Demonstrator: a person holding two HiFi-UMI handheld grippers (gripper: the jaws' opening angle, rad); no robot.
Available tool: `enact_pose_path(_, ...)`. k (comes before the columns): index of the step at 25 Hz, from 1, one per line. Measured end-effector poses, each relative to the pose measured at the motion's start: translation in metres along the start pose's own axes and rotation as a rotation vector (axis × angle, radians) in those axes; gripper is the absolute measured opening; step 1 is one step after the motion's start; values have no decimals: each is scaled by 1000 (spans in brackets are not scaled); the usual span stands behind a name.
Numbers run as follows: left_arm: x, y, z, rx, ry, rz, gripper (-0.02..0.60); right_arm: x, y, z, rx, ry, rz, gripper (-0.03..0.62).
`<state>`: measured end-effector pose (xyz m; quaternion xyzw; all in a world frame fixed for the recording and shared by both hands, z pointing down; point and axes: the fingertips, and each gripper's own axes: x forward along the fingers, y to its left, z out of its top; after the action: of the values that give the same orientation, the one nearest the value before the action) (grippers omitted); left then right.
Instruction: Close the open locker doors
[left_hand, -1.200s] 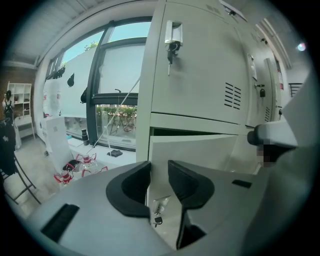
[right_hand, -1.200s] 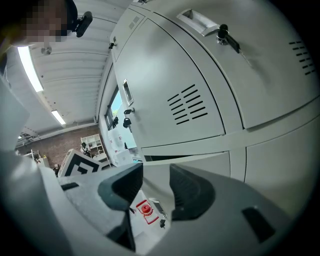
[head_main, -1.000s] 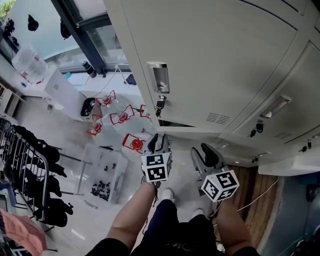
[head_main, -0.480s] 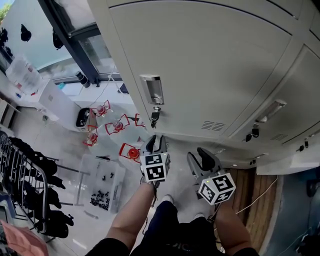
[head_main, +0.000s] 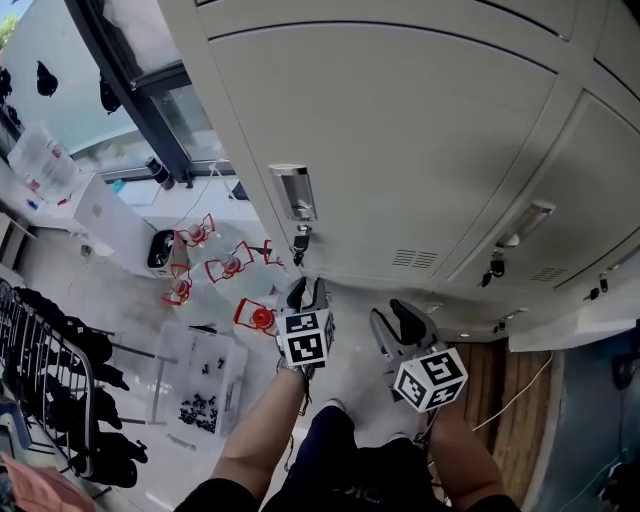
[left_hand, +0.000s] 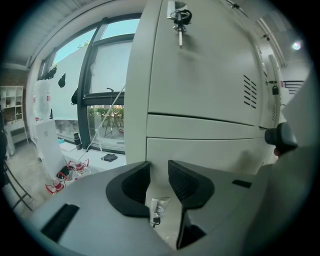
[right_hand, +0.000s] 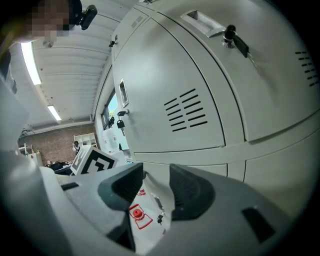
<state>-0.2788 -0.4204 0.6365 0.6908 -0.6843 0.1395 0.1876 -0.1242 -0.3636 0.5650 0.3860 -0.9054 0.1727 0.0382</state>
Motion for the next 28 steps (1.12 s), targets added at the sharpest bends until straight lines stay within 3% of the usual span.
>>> enact_pose_path(10, -34, -10, 10, 20, -23, -3, 179, -27, -4, 23, -5, -47, 3, 153)
enact_pose_path(18, -118, -68, 27, 5, -106, -60, 179, -97, -2, 53, -23, -110, 41, 153)
enact_pose_path(25, -216, -124, 73, 30, -262, -52, 126, -171, 11, 90, -93, -179, 137, 129)
enact_pose_path(28, -260, -146, 82, 30, -313, -31, 60, -203, 17, 99, -134, -183, 170, 39)
